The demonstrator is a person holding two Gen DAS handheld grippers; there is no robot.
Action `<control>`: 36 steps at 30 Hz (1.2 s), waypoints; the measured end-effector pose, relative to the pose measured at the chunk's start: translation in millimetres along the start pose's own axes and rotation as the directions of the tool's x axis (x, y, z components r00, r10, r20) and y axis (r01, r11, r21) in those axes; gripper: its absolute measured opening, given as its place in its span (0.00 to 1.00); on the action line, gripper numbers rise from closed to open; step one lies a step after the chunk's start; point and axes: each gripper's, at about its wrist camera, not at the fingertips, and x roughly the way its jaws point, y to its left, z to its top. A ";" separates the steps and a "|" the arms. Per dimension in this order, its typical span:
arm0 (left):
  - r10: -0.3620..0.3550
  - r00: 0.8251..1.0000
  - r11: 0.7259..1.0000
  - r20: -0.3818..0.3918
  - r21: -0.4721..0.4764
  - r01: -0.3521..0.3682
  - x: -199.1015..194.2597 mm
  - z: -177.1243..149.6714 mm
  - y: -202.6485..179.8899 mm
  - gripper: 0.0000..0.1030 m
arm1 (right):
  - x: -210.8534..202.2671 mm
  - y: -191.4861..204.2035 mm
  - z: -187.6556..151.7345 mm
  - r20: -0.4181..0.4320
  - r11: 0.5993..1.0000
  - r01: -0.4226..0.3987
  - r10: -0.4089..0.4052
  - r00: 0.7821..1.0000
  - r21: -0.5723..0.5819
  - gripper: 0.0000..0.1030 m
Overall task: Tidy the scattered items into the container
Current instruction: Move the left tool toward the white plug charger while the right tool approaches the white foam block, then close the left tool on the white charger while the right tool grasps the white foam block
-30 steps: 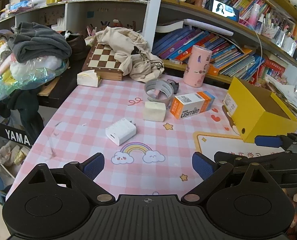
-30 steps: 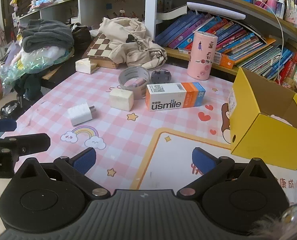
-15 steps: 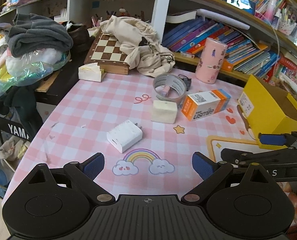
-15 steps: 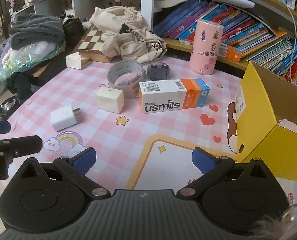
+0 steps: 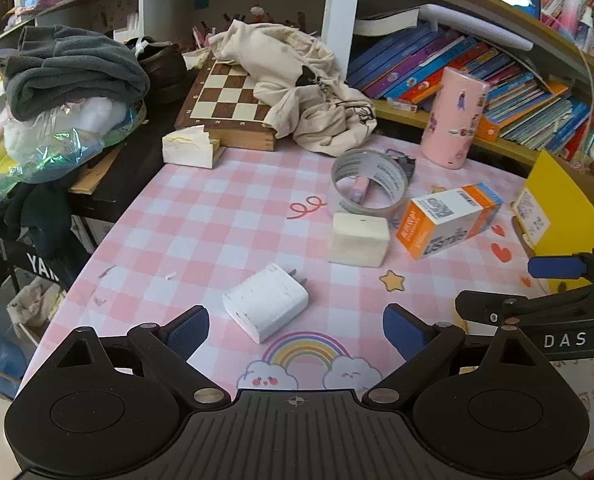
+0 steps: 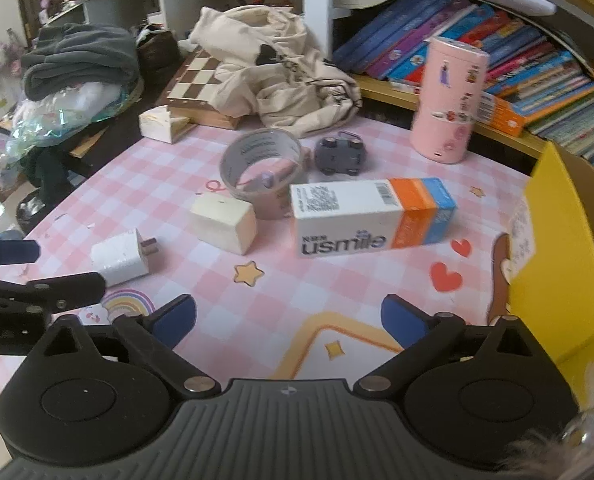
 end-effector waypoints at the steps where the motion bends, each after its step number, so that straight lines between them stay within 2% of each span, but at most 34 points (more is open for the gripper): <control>1: 0.007 1.000 1.000 -0.001 0.001 -0.007 3.1 0.9 0.4 0.91 | 2.7 0.2 2.1 -0.002 1.000 -0.013 0.013 1.000 -0.008 0.90; 2: 0.018 1.000 1.000 -0.002 0.002 -0.018 6.5 1.7 1.1 0.91 | 5.7 0.8 4.1 -0.005 0.999 -0.027 0.027 1.000 -0.017 0.81; 4: 0.036 0.999 0.999 -0.004 0.002 -0.036 13.1 2.7 3.3 0.89 | 12.3 2.0 8.1 -0.016 0.998 -0.048 0.048 0.999 -0.031 0.73; 7: 0.048 0.999 0.999 -0.015 0.001 -0.048 22.5 4.3 6.9 0.85 | 23.2 3.4 14.1 -0.031 0.996 -0.078 0.076 0.997 -0.040 0.69; 14: 0.060 0.998 0.998 -0.024 0.021 -0.060 39.9 8.0 10.6 0.85 | 46.2 9.1 29.5 -0.044 0.989 -0.128 0.125 0.991 -0.072 0.69; 18: 0.058 0.998 0.998 -0.036 0.032 -0.057 50.3 8.2 11.8 0.79 | 59.3 11.7 37.9 -0.054 0.985 -0.152 0.149 0.987 -0.077 0.68; 27: 0.064 0.996 0.997 -0.057 0.052 -0.062 69.1 10.0 14.0 0.79 | 86.7 15.4 49.4 -0.081 0.981 -0.178 0.172 0.982 -0.076 0.68; 32: 0.041 0.996 0.998 -0.075 0.049 -0.037 75.5 10.0 15.5 0.65 | 98.5 17.6 53.6 -0.091 0.979 -0.188 0.181 0.979 -0.073 0.68; 36: 0.028 0.996 0.998 -0.079 0.053 -0.024 76.4 9.3 13.5 0.63 | 106.7 19.5 55.7 -0.099 0.979 -0.191 0.184 0.978 -0.066 0.68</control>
